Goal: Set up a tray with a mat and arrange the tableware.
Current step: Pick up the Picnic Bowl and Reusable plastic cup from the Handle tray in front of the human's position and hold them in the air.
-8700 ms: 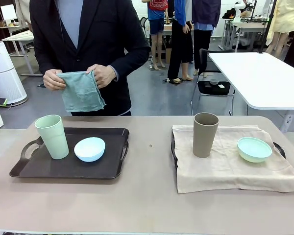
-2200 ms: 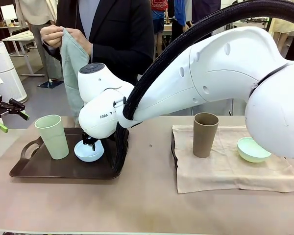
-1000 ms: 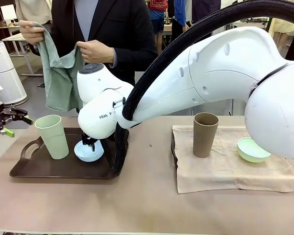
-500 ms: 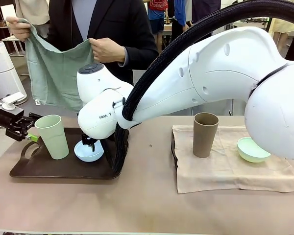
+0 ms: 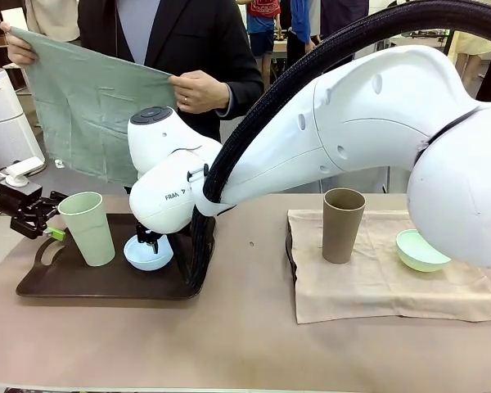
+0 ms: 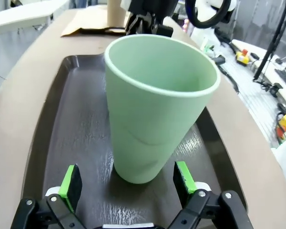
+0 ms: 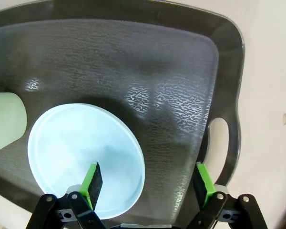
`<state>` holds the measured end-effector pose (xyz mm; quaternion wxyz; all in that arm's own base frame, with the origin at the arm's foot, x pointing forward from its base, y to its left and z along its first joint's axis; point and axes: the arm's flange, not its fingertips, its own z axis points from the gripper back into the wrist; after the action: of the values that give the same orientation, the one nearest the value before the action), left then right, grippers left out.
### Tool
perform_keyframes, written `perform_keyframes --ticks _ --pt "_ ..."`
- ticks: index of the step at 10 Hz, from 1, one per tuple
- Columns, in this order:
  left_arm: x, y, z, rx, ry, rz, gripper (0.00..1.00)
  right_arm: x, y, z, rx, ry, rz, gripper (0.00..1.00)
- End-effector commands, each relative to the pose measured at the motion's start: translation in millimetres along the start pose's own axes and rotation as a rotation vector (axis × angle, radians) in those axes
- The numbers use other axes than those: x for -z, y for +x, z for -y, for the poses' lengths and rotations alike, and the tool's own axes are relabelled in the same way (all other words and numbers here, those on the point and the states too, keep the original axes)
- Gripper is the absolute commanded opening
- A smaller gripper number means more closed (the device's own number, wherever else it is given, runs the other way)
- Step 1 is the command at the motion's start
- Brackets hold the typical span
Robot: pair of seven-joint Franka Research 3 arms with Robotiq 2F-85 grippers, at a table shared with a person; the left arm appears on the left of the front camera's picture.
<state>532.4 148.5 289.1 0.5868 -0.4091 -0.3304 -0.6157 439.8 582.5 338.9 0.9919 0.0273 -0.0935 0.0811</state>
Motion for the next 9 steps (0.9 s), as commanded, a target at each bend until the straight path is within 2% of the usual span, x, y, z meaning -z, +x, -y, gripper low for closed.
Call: perform_keyframes --ticks 1,9 --pt "16 10 9 0.026 -0.053 -0.006 1.0 1 5 -9 -0.003 0.002 -0.011 0.98" --pt "53 10 3 0.078 -0.107 0.034 1.0 12 11 -10 -0.013 0.076 -0.026 0.98"
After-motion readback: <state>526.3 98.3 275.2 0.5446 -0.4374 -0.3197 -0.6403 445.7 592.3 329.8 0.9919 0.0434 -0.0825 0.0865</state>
